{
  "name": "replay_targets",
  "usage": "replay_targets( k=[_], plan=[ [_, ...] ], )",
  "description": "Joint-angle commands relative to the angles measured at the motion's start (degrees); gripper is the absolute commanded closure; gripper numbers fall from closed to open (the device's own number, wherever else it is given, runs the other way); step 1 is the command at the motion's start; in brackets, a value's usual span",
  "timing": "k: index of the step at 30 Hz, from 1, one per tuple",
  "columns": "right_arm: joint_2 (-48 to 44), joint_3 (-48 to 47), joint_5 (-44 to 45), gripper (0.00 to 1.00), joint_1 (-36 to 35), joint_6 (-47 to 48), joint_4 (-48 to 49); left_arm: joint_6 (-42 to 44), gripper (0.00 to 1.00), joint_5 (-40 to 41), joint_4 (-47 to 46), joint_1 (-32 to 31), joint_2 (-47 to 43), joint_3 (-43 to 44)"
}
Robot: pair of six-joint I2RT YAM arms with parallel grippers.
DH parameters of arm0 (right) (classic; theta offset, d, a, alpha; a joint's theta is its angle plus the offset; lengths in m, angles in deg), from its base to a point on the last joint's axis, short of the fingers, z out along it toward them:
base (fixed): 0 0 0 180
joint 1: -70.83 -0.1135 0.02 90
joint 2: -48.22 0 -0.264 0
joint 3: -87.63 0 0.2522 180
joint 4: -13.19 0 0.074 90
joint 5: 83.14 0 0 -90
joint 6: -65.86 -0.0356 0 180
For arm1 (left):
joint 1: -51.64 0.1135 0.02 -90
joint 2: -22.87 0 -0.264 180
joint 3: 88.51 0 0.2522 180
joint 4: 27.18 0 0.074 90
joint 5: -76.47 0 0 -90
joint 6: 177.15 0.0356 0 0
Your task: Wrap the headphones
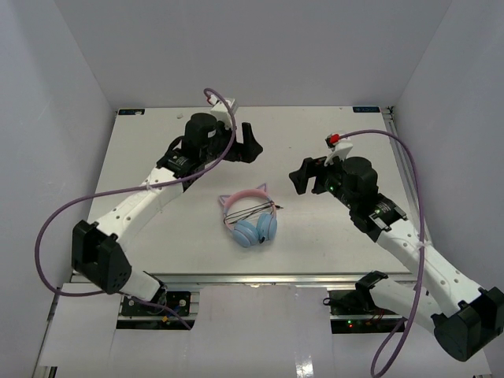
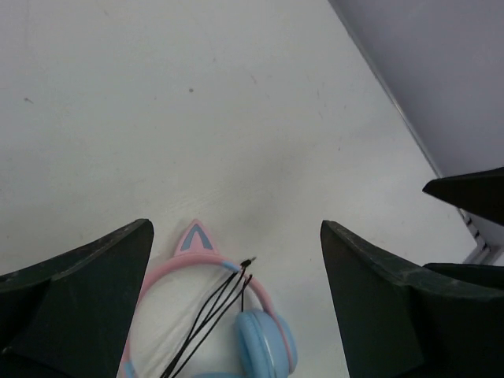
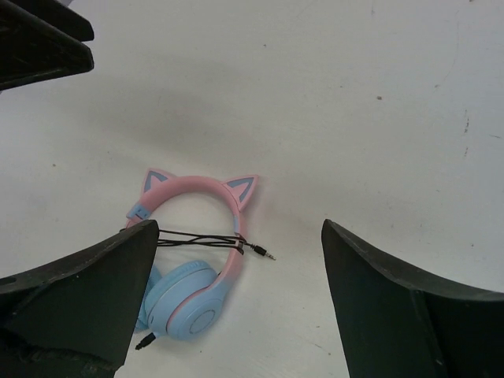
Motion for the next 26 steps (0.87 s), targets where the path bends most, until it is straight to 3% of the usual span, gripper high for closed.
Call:
replay_targets(
  k=[1, 4, 8, 14, 26],
  plan=[
    [-5.2, -0.7, 3.4, 0.1, -0.1, 0.5, -6.4, -7.4, 0.02, 12.4, -3.3, -8.5, -7.8, -11.6],
    [-8.6, 2.2, 7.3, 0.1, -0.1, -2.0, -5.5, -8.3, 0.02, 16.6, -5.2, -9.5, -9.1, -17.9],
    [-13.6, 6.8, 6.8, 0.1, -0.1, -2.4, -1.0, -7.7, 0.02, 15.2, -11.7, -10.1, -16.7, -27.0],
    [-13.2, 6.7, 9.1, 0.1, -0.1, -1.9, -3.4, -4.7, 0.02, 20.9, -16.7, -11.2, -26.5, -33.6],
    [-15.1, 7.4, 8.9, 0.1, -0.1, -1.0, -3.9, -3.7, 0.02, 23.3, -17.2, -12.5, -30.6, -35.4]
  ],
)
